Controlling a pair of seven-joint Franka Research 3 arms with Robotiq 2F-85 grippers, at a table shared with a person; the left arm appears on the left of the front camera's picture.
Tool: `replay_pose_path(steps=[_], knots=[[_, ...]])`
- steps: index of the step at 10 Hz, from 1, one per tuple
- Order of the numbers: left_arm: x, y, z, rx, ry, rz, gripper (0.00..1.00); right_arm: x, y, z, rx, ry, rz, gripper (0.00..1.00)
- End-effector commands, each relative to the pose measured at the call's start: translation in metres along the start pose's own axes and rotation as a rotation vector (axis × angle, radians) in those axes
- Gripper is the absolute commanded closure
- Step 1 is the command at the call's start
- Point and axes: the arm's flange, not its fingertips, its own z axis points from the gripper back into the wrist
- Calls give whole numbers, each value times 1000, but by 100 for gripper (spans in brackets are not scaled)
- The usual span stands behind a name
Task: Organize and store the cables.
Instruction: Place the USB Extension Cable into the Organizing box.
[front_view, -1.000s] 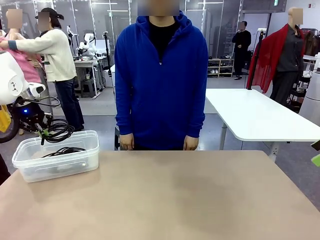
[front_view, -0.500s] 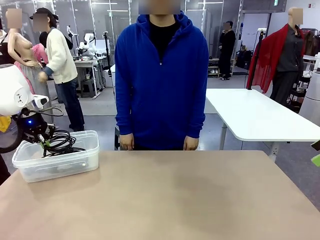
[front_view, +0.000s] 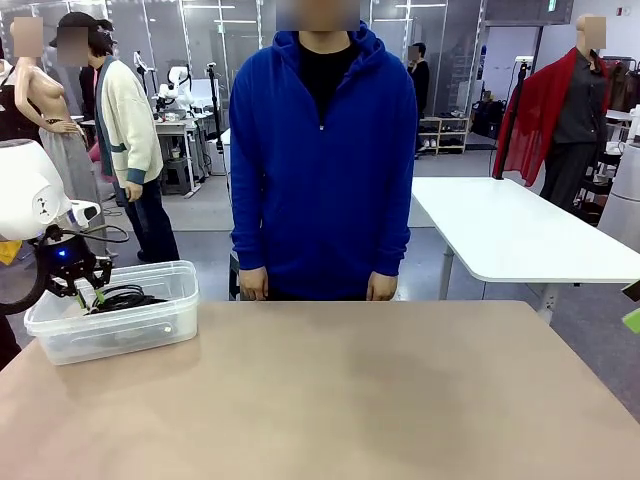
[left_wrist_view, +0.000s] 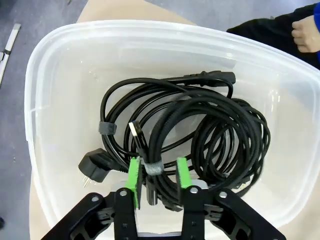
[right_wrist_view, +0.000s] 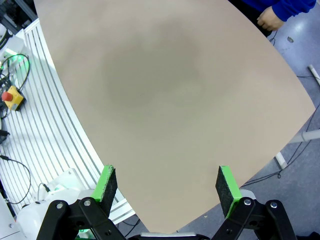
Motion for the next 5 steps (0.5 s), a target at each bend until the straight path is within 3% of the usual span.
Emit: replay_pose_path(steps=[1,3,5], knots=[[-5,3,2,17,-43,23,25,1,0,-1,2,-7,1,0],[-7,5,8,13,-55,22,0,1,0,-1,2,-7,1,0],[-10,4,13,20,-65,7,0,1,0,-1,2,-7,1,0]])
